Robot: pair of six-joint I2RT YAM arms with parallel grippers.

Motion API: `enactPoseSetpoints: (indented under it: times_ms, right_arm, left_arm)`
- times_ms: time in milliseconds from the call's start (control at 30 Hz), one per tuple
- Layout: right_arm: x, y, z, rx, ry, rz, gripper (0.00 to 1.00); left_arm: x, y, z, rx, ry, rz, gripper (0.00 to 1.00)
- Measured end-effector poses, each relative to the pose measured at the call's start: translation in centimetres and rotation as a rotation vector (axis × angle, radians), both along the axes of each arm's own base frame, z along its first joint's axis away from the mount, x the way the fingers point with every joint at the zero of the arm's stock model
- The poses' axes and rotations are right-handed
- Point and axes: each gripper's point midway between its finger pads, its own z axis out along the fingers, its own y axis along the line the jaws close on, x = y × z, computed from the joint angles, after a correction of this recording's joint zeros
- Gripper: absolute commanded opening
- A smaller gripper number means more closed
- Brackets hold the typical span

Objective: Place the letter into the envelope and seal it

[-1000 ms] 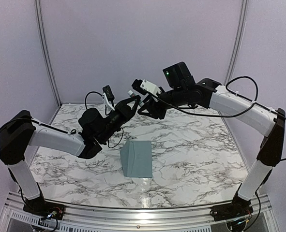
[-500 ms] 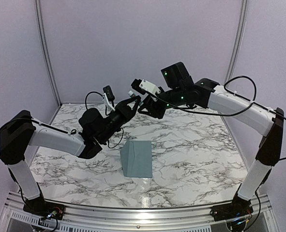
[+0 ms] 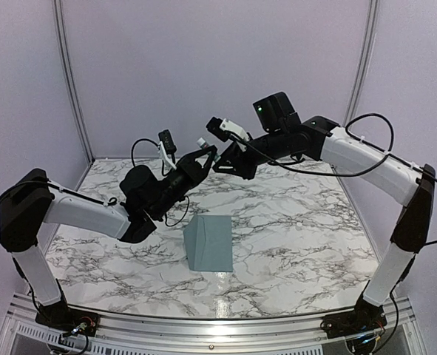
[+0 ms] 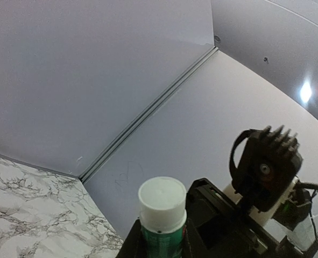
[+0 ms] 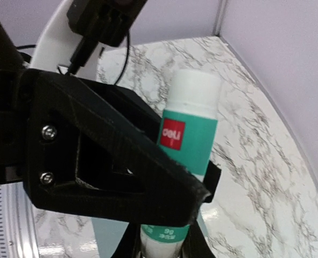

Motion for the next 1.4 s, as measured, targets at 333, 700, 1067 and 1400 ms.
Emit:
enactPoseSetpoints:
  times_ms: [333, 700, 1067, 1400]
  right_arm:
    - [-3.8, -1.5, 1.7, 0.460, 0.670, 0.322, 0.18]
    - [-1.2, -4.0, 2.5, 0.426, 0.534, 0.199, 0.44]
    - [-1.8, -2.1, -1.5, 0.012, 0.032, 0.003, 0.43]
    - [-0.5, -2.4, -1.8, -0.060, -0.077, -0.064, 0.40]
  left_arm:
    - [-2.3, -1.8, 1.4, 0.003, -0.073, -0.130, 0.00]
    - [-1.3, -1.7, -0.1, 0.044, -0.024, -0.087, 0.00]
    - [-0.4, -0.6, -0.5, 0.044, 0.015, 0.018, 0.00]
    - [-0.6, -0.8, -0.6, 0.042, 0.019, 0.018, 0.00]
